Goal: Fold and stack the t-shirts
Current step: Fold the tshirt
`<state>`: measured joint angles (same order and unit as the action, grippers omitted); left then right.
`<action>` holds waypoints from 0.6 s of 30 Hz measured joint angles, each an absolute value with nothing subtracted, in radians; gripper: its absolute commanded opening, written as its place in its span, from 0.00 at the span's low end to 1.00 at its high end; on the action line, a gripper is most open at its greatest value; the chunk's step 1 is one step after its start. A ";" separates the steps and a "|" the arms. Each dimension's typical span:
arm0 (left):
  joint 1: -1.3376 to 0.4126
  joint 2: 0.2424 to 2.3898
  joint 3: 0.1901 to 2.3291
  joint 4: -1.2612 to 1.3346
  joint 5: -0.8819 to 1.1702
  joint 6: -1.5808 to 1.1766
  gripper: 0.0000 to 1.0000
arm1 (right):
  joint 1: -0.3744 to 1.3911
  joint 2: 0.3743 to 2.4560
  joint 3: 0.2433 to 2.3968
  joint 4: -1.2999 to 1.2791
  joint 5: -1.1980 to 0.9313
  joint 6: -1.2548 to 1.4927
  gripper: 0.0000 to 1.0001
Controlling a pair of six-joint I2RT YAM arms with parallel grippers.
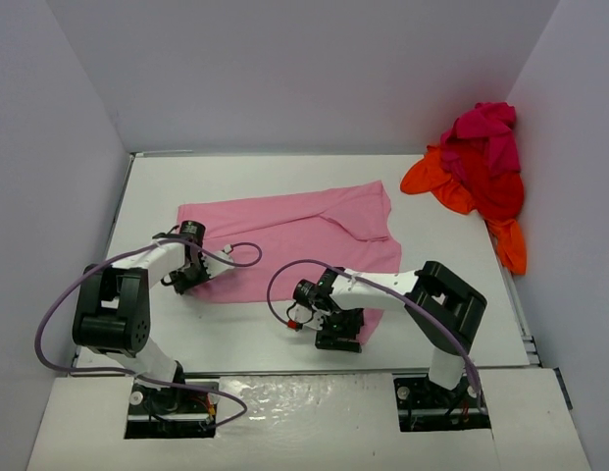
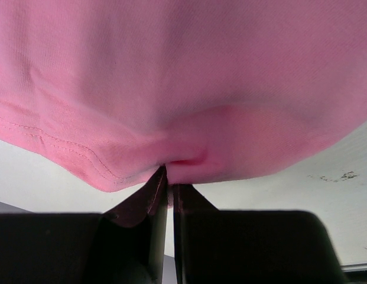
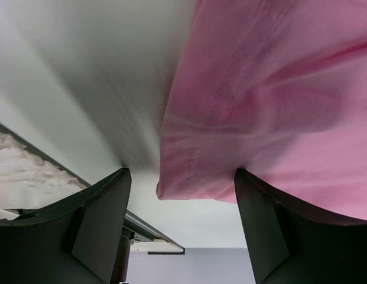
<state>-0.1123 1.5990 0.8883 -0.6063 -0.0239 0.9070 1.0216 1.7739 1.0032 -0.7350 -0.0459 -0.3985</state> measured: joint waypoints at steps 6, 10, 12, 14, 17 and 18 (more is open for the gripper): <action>-0.116 1.602 0.888 -0.605 -0.032 0.907 0.00 | 1.023 1.797 1.003 -0.745 0.017 -0.393 0.00; -0.116 1.602 0.888 -0.603 -0.035 0.907 0.00 | 1.023 1.797 1.000 -0.749 0.051 -0.389 0.00; -0.116 1.598 0.887 -0.601 -0.033 0.907 0.00 | 1.024 1.787 0.994 -0.743 0.069 -0.389 0.00; -0.116 1.585 0.881 -0.599 -0.029 0.907 0.00 | 1.024 1.768 0.987 -0.733 0.086 -0.389 0.00; -0.116 1.530 0.863 -0.612 -0.023 0.908 0.00 | 1.022 1.685 0.983 -0.732 0.097 -0.393 0.00; -0.116 1.504 0.859 -0.623 -0.021 0.908 0.00 | 1.019 1.644 0.985 -0.738 0.094 -0.396 0.00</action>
